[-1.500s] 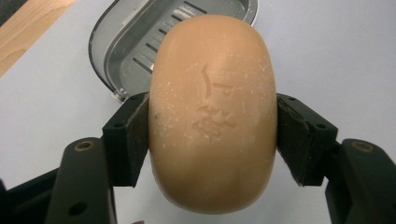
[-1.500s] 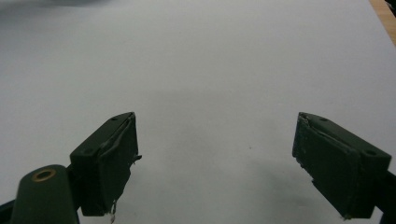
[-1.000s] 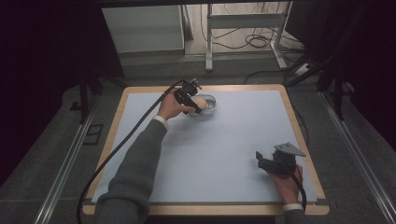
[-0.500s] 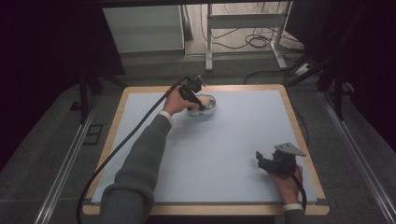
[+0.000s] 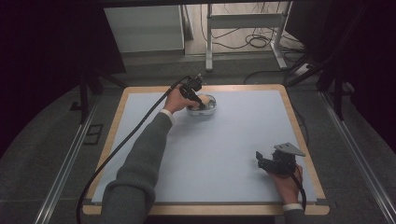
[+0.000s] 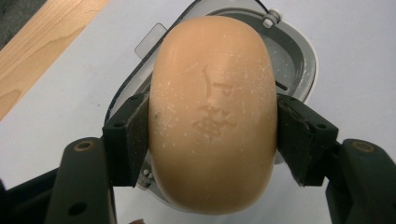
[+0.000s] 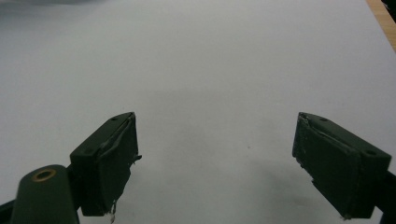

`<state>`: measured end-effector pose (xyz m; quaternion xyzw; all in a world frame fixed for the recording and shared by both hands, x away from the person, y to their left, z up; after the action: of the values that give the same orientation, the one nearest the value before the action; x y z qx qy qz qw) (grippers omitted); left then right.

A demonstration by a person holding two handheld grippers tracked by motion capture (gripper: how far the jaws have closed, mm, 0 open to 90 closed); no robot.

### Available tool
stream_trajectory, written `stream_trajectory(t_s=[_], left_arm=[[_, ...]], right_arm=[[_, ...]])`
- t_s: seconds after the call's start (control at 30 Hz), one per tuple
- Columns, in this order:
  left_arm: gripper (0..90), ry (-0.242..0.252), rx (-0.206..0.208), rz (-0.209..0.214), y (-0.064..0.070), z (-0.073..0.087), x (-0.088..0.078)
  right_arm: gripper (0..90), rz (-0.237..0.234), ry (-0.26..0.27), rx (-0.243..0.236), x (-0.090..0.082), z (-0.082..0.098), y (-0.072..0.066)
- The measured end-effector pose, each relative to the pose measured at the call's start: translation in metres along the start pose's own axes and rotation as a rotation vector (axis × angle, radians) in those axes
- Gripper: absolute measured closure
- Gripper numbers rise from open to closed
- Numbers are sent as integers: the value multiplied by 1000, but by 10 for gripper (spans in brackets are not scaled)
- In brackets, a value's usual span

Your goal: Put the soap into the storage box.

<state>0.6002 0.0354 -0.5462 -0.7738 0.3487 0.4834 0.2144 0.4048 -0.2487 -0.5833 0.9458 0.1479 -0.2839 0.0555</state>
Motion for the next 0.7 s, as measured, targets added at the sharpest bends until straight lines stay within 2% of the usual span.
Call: stream_trajectory(t_s=[0.33, 0.53, 0.6, 0.7], left_arm=[[293, 3, 17, 8, 8, 0, -5], [277, 28, 50, -1, 18, -1, -20], [266, 42, 61, -7, 24, -1, -29], [267, 67, 57, -1, 30, 2, -37]], right_arm=[[145, 2, 3, 2, 0, 0, 0], [145, 3, 2, 0, 0, 0, 0], [145, 3, 3, 1, 0, 0, 0], [145, 4, 2, 1, 0, 0, 0]])
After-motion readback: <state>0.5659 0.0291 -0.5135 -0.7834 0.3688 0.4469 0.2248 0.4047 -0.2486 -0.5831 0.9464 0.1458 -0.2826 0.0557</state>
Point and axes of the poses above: each handheld gripper's, and its own axes: x roughly forward along the jaws, z roughly out of its underside, y roughly to its right, the point moved 10 cm from there along x, roughly forward along the jaws
